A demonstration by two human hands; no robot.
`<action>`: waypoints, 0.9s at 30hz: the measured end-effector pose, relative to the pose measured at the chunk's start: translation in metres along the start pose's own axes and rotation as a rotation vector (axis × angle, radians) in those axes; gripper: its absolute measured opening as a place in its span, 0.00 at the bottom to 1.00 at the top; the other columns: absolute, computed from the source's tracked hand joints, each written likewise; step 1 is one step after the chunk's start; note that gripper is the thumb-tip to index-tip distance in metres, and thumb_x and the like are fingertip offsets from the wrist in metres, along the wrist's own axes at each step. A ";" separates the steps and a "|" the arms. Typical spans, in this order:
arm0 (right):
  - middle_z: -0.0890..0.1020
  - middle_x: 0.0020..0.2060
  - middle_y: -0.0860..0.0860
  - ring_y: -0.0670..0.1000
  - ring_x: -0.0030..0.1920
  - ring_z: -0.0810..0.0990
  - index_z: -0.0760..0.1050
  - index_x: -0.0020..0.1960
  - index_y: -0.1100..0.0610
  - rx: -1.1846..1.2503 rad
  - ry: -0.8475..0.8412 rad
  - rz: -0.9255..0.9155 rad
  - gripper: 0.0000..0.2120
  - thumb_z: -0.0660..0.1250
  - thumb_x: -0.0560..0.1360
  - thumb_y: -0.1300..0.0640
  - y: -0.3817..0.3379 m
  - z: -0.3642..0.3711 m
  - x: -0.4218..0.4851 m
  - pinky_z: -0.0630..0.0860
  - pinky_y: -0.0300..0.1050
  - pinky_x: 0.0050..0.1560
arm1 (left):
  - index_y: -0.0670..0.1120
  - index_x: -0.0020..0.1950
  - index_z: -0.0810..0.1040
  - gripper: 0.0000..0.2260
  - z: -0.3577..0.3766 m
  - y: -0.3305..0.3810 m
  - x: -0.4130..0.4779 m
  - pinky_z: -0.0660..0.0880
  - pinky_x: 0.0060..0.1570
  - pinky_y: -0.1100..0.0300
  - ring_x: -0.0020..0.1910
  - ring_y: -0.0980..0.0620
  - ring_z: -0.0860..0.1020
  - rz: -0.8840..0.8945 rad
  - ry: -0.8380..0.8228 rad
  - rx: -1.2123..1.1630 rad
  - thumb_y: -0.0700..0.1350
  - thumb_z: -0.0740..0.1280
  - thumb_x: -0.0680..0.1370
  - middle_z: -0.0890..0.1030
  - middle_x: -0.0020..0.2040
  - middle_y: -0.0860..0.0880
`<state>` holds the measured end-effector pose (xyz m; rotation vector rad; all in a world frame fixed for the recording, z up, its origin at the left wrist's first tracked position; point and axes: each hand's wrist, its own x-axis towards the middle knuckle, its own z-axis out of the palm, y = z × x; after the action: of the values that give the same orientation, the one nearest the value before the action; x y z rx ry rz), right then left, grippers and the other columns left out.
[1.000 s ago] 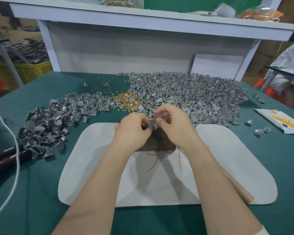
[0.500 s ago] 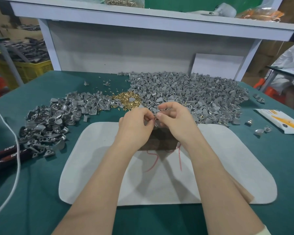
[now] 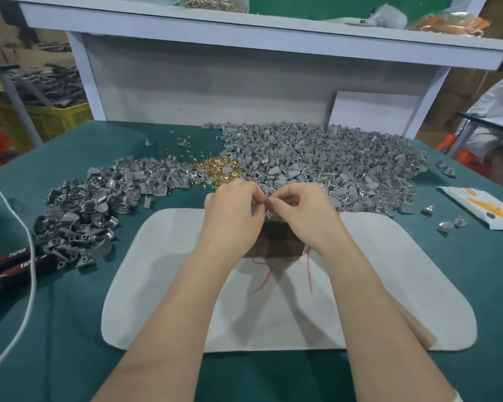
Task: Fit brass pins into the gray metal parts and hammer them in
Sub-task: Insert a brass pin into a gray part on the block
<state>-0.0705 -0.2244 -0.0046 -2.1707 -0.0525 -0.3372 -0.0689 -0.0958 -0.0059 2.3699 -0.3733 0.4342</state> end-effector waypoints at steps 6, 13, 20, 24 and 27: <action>0.81 0.39 0.50 0.51 0.44 0.79 0.75 0.42 0.53 -0.152 0.027 -0.077 0.05 0.65 0.76 0.59 0.004 0.003 0.000 0.75 0.49 0.52 | 0.55 0.45 0.75 0.06 -0.008 -0.013 0.000 0.71 0.60 0.49 0.54 0.51 0.77 -0.186 -0.164 -0.113 0.50 0.72 0.73 0.78 0.46 0.56; 0.73 0.43 0.52 0.51 0.44 0.72 0.76 0.48 0.57 -0.395 -0.073 -0.183 0.04 0.63 0.77 0.59 0.004 0.004 -0.002 0.66 0.43 0.47 | 0.55 0.40 0.73 0.07 -0.005 -0.010 -0.001 0.72 0.58 0.49 0.55 0.45 0.76 -0.214 -0.202 -0.021 0.46 0.68 0.75 0.78 0.45 0.53; 0.74 0.47 0.54 0.54 0.47 0.74 0.76 0.50 0.59 -0.445 -0.067 -0.203 0.05 0.62 0.78 0.59 0.002 0.010 -0.001 0.69 0.49 0.52 | 0.55 0.42 0.74 0.05 -0.001 -0.010 0.000 0.73 0.57 0.49 0.55 0.45 0.76 -0.205 -0.163 -0.009 0.45 0.67 0.76 0.80 0.46 0.52; 0.74 0.48 0.53 0.55 0.48 0.74 0.75 0.50 0.59 -0.473 -0.066 -0.213 0.06 0.62 0.78 0.59 0.002 0.011 -0.001 0.69 0.49 0.51 | 0.55 0.42 0.74 0.06 -0.001 -0.011 0.000 0.73 0.57 0.49 0.56 0.44 0.76 -0.204 -0.163 -0.009 0.44 0.66 0.76 0.80 0.47 0.51; 0.74 0.49 0.54 0.55 0.49 0.73 0.75 0.51 0.60 -0.485 -0.075 -0.221 0.06 0.61 0.78 0.59 0.002 0.011 -0.001 0.69 0.48 0.51 | 0.54 0.42 0.74 0.05 -0.001 -0.012 0.000 0.73 0.57 0.48 0.55 0.45 0.76 -0.205 -0.162 0.003 0.45 0.66 0.76 0.80 0.46 0.51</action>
<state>-0.0686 -0.2169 -0.0127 -2.6657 -0.2802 -0.4279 -0.0647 -0.0869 -0.0121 2.4227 -0.1997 0.1477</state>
